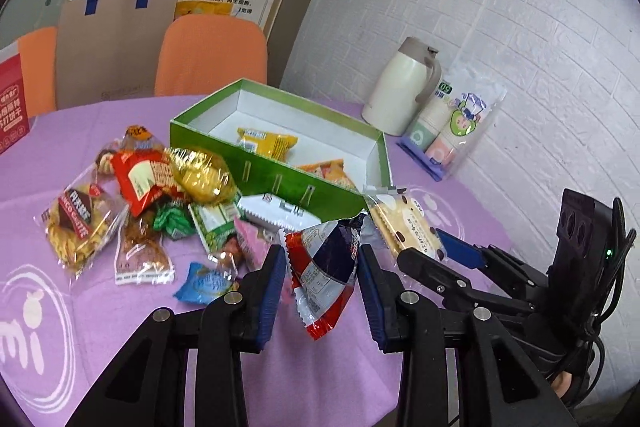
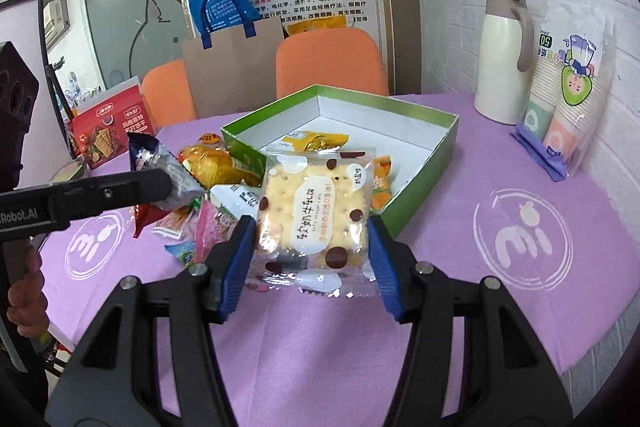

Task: Organize snacks
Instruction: 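Lower the cake pack and wrapped snack into the box, open both tools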

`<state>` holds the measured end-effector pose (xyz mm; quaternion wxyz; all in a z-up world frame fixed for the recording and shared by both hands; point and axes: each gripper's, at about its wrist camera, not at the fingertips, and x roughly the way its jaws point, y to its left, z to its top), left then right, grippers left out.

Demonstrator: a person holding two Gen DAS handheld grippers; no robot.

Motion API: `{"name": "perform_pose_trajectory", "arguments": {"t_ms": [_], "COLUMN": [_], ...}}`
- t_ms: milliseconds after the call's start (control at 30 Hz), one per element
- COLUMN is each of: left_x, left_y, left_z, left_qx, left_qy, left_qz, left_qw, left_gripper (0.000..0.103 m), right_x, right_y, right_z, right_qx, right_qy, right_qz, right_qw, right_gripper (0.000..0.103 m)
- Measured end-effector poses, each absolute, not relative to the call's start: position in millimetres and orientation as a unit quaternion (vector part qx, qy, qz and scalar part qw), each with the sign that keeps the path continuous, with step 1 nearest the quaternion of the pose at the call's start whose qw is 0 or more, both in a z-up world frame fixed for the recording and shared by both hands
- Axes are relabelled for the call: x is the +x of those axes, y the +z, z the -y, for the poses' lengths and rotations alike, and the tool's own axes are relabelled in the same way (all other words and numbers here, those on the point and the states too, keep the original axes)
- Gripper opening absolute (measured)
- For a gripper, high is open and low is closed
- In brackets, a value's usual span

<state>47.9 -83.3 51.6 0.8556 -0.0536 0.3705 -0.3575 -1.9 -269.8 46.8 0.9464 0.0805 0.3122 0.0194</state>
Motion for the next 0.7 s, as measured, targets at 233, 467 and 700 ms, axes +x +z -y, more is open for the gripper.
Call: {"name": "perform_pose_trajectory", "arguments": {"t_ms": [233, 467, 700], "left_x": [91.6, 139.0, 177.5], "left_y": [74.6, 75.9, 59.8], "left_z": [115.8, 158.8, 186.2], "left_qx": [-0.054, -0.037, -0.026], "left_qy": [-0.364, -0.358, -0.348], "left_qz": [-0.370, -0.380, -0.401], "left_qw": [0.853, 0.852, 0.847], "left_gripper": [0.037, 0.037, 0.037], "right_x": [29.6, 65.0, 94.4], "right_y": [46.4, 38.5, 25.2], "right_z": [291.3, 308.6, 316.4], "right_qx": [0.075, 0.068, 0.066], "right_qy": [-0.005, -0.010, -0.006], "right_qz": [-0.311, -0.320, -0.332], "right_qw": [0.947, 0.945, 0.941], "right_gripper": [0.058, 0.058, 0.058]}}
